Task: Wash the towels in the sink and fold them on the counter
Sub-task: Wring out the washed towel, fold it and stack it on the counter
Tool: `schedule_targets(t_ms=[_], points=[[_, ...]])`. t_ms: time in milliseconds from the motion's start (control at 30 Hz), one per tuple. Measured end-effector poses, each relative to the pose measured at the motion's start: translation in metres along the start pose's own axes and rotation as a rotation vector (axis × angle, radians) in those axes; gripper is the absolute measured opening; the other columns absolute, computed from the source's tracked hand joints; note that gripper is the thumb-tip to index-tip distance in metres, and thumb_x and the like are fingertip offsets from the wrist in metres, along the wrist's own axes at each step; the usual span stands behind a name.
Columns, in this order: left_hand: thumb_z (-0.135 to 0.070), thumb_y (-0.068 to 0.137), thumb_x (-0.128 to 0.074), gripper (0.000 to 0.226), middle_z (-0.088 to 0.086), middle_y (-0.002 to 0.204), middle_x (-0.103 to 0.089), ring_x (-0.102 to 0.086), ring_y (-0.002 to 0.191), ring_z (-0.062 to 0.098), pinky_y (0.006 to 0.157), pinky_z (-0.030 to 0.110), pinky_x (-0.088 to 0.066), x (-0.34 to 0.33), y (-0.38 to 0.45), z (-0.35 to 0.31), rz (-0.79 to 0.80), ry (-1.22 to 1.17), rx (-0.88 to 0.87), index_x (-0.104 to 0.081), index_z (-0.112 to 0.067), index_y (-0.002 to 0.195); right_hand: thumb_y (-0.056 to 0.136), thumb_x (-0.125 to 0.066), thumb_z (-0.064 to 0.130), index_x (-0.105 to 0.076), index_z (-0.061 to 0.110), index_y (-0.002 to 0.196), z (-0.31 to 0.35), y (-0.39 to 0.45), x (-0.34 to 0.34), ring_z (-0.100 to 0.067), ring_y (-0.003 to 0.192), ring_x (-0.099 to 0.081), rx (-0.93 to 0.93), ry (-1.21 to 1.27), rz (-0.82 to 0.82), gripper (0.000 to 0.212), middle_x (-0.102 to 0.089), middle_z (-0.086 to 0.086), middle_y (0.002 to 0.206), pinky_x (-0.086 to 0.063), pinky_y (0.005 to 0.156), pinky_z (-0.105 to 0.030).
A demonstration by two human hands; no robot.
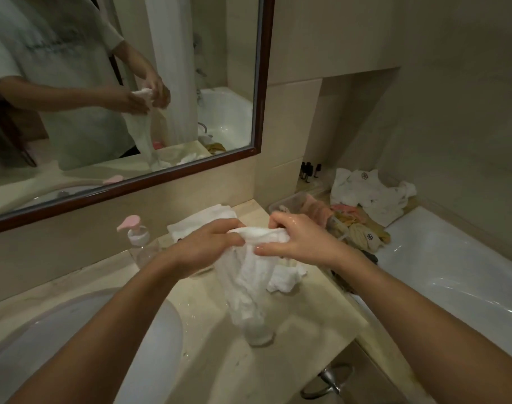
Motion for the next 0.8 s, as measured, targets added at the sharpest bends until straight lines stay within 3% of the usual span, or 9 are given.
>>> schedule_targets(t_ms=[133,267,333,400,467,567,633,733,800], points=[[-0.022,0.096,-0.061,0.01,-0.002,0.085,-0.065,-0.059,0.079,0.018,0.075,0.043,-0.049,0.022,0.007,-0.002,-0.124,0.503,-0.146,-0.07,-0.021,0.093,0.082,-0.071,0.058,-0.056,0.011,0.09,0.002,0.001,0.011,-0.01,0.066,-0.046,-0.04,-0.056,0.013,0.051,-0.057,0.0,0.079,-0.032,0.059,-0.029],[-0.03,0.089,-0.071,0.009,-0.005,0.082,-0.072,-0.065,0.079,0.019,0.072,0.04,-0.053,0.044,0.007,0.008,-0.311,0.295,-0.11,-0.077,-0.024,0.087,0.1,-0.053,0.044,-0.057,0.011,0.094,0.015,0.0,0.028,-0.008,0.069,-0.046,0.005,-0.052,0.008,0.034,-0.055,-0.003,0.082,-0.035,0.061,-0.027],[-0.047,0.084,-0.072,0.024,-0.007,0.08,-0.07,-0.063,0.075,0.018,0.065,0.034,-0.052,0.049,0.004,0.01,-0.436,0.374,-0.055,-0.073,-0.022,0.082,0.102,-0.052,0.039,-0.056,0.011,0.089,0.016,0.0,0.03,-0.004,0.06,-0.045,0.004,-0.037,0.014,0.031,-0.053,0.001,0.075,-0.036,0.056,-0.023],[-0.071,0.079,-0.063,0.042,-0.009,0.08,-0.067,-0.064,0.075,0.015,0.066,0.03,-0.054,0.055,-0.001,0.011,-0.601,0.778,0.067,-0.063,-0.03,0.082,0.103,-0.051,0.036,-0.054,0.007,0.087,0.012,-0.001,0.031,-0.001,0.054,-0.042,-0.02,0.002,-0.015,0.033,-0.05,0.004,0.072,-0.035,0.052,-0.021],[-0.066,0.086,-0.06,0.046,-0.004,0.075,-0.069,-0.065,0.071,0.017,0.067,0.035,-0.058,0.052,-0.001,0.021,-0.611,0.857,0.158,-0.067,-0.022,0.075,0.104,-0.049,0.032,-0.054,0.004,0.089,0.013,-0.001,0.031,-0.001,0.055,-0.041,-0.006,0.024,-0.07,0.032,-0.05,0.003,0.073,-0.035,0.054,-0.018],[-0.029,0.096,-0.062,0.024,0.01,0.083,-0.073,-0.068,0.071,0.02,0.074,0.039,-0.061,0.03,0.006,0.045,-0.461,0.042,0.145,-0.073,-0.011,0.086,0.105,-0.047,0.023,-0.058,0.004,0.092,0.02,-0.003,0.033,0.002,0.065,-0.046,0.072,0.049,-0.189,0.025,-0.054,-0.001,0.08,-0.037,0.06,-0.012],[-0.037,0.096,-0.061,0.028,0.011,0.101,-0.074,-0.072,0.087,0.021,0.081,0.035,-0.06,-0.011,0.004,0.043,-0.282,-0.467,0.17,-0.071,-0.013,0.108,0.105,-0.048,0.023,-0.058,0.005,0.094,0.017,-0.005,0.031,0.0,0.064,-0.047,0.057,0.112,-0.224,0.023,-0.057,-0.008,0.082,-0.039,0.058,-0.014],[-0.058,0.084,-0.065,0.046,0.001,0.106,-0.074,-0.069,0.1,0.018,0.091,0.036,-0.056,-0.048,0.006,0.03,-0.15,-0.466,0.148,-0.071,-0.021,0.11,0.105,-0.049,0.025,-0.061,0.01,0.096,0.016,-0.007,0.022,-0.009,0.06,-0.051,0.041,0.18,-0.181,0.021,-0.061,-0.013,0.083,-0.043,0.05,-0.02],[-0.048,0.083,-0.073,0.04,0.001,0.101,-0.075,-0.07,0.094,0.016,0.085,0.031,-0.055,-0.05,0.008,0.022,-0.171,-0.495,0.134,-0.073,-0.015,0.107,0.104,-0.05,0.024,-0.061,0.012,0.095,0.019,-0.007,0.022,-0.005,0.06,-0.051,0.074,0.156,-0.173,0.019,-0.061,-0.009,0.08,-0.042,0.052,-0.019]])
Point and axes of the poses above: each hand's wrist, its own y-axis towards the middle knuckle, its own x-axis out of the back of the hand, z = x × y, the point moved 8 cm from there along y, towards the middle knuckle
